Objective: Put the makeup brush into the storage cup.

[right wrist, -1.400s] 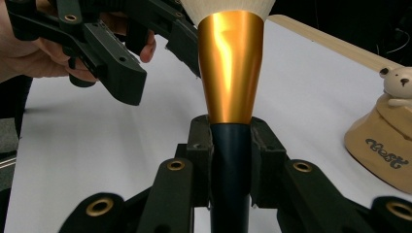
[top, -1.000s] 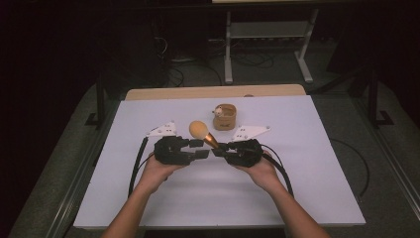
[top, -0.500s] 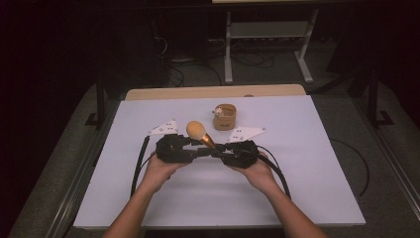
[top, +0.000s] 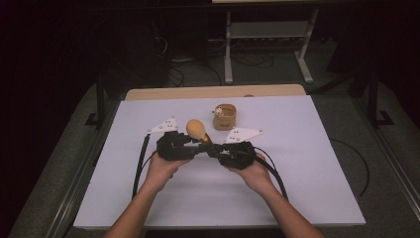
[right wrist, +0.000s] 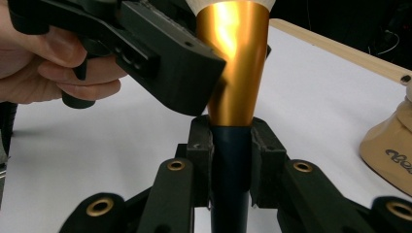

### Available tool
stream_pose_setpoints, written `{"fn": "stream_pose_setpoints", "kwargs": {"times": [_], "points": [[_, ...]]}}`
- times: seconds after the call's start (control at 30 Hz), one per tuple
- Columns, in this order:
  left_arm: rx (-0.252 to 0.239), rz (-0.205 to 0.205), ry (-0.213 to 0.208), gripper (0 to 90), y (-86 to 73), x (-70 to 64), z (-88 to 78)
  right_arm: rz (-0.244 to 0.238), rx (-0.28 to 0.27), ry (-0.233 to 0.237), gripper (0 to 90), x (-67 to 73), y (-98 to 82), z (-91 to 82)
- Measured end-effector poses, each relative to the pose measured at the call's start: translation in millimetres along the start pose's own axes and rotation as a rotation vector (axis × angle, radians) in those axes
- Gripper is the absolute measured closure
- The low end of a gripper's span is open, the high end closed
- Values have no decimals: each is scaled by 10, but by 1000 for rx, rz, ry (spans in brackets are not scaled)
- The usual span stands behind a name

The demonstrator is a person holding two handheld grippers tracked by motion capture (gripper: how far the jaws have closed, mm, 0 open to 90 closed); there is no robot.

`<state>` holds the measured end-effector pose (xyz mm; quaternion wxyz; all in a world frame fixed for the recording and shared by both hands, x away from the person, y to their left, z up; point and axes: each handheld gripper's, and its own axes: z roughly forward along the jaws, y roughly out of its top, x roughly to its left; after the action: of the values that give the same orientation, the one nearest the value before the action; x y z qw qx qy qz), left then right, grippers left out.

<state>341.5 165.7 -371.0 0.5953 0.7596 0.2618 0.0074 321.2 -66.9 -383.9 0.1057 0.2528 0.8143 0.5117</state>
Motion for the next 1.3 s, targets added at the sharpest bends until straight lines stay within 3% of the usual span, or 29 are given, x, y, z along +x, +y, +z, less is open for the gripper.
{"fn": "stream_pose_setpoints", "kwargs": {"times": [0.37, 0.9, 1.1, 1.3], "points": [[-11, -6, 10, 612, 14, -6, -4, -6, 2, -6, 734, 51, 3, 38], [-7, 5, -4, 655, 24, -44, 7, -4, 1, -9, 732, 74, -7, 67], [10, 11, -16, 659, 36, -40, 6, -3, 8, 11, 723, 57, -11, 68], [52, 58, -27, 660, 74, -50, -34, -8, 2, 50, 562, 5, -3, 13]]}}
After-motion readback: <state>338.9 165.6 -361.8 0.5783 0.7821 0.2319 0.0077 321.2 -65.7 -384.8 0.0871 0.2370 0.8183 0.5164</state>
